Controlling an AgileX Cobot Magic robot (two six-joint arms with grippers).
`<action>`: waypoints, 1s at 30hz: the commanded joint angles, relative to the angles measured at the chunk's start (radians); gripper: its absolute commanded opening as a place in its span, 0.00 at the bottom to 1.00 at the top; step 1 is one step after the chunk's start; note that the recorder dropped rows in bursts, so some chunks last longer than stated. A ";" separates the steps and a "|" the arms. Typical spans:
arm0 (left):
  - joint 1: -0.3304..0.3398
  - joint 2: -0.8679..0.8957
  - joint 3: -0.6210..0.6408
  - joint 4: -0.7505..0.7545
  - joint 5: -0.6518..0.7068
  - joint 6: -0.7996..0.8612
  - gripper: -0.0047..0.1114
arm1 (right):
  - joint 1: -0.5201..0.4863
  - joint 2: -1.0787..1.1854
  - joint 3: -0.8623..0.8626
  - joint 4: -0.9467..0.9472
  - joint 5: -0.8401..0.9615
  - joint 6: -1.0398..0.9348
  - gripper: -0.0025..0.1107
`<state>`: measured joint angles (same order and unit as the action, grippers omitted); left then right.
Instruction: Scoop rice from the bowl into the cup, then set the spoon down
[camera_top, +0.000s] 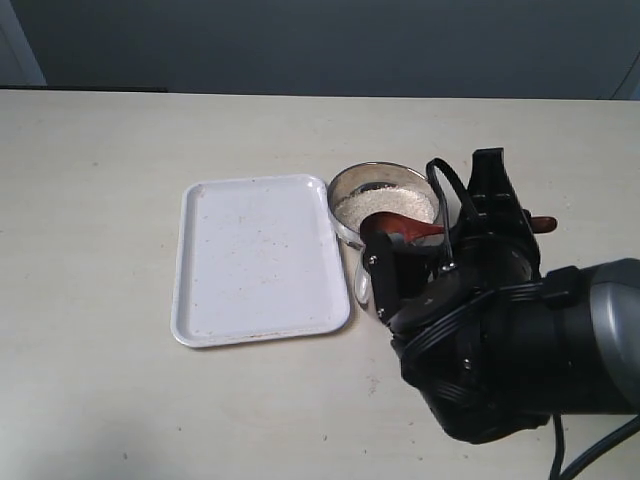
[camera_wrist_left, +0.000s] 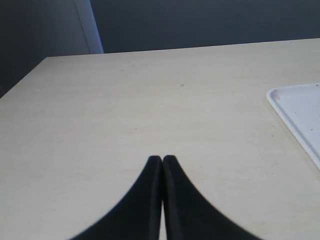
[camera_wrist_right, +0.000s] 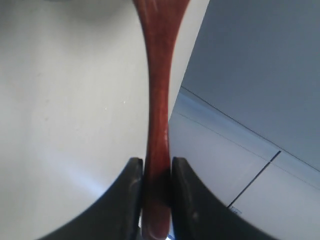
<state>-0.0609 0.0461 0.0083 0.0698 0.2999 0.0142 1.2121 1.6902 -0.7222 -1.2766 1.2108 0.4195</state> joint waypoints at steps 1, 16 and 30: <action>-0.002 0.001 -0.008 0.000 -0.009 -0.005 0.04 | -0.001 0.001 0.003 -0.057 0.010 0.030 0.02; -0.002 0.001 -0.008 0.000 -0.009 -0.005 0.04 | -0.003 0.029 0.003 -0.082 0.010 0.065 0.02; -0.002 0.001 -0.008 0.000 -0.009 -0.005 0.04 | -0.003 -0.087 -0.001 0.114 0.010 0.083 0.02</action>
<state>-0.0609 0.0461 0.0083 0.0698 0.2999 0.0142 1.2121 1.6398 -0.7222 -1.1816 1.2105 0.4929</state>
